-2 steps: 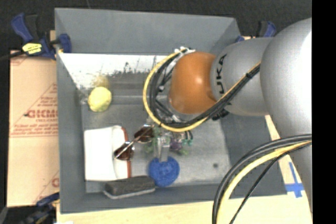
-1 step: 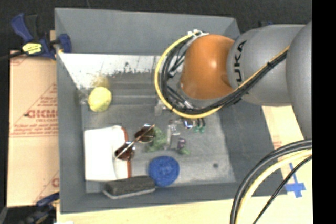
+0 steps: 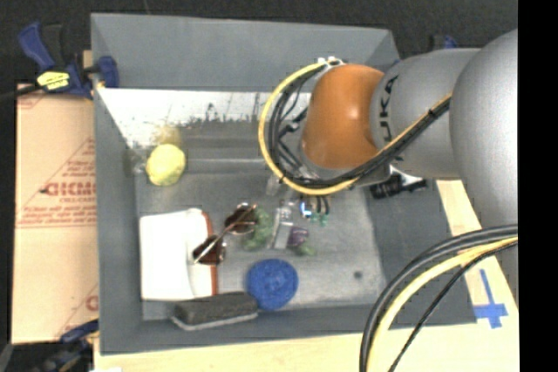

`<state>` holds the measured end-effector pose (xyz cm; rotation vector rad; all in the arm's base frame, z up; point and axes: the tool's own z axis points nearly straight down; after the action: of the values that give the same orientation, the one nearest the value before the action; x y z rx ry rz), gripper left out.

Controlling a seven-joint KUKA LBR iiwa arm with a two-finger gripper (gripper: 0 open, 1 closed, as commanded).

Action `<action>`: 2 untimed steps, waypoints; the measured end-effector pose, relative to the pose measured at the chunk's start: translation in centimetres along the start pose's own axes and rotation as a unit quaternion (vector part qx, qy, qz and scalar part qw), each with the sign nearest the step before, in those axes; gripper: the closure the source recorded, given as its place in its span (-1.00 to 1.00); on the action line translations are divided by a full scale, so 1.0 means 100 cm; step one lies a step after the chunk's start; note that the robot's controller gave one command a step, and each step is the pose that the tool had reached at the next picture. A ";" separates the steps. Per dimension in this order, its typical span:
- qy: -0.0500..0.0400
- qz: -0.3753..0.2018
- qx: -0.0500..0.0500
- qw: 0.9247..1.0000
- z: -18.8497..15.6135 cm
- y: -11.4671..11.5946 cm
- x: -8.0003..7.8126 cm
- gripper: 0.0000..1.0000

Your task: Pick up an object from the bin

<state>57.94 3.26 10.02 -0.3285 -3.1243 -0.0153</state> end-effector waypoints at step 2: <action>-0.002 0.082 -0.001 0.997 0.029 0.018 0.001 1.00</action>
Offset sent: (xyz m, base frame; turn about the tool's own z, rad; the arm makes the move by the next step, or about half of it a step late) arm 0.0014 0.0191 -0.0302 0.1652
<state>58.23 5.07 7.12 -0.5827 -3.0903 -0.0164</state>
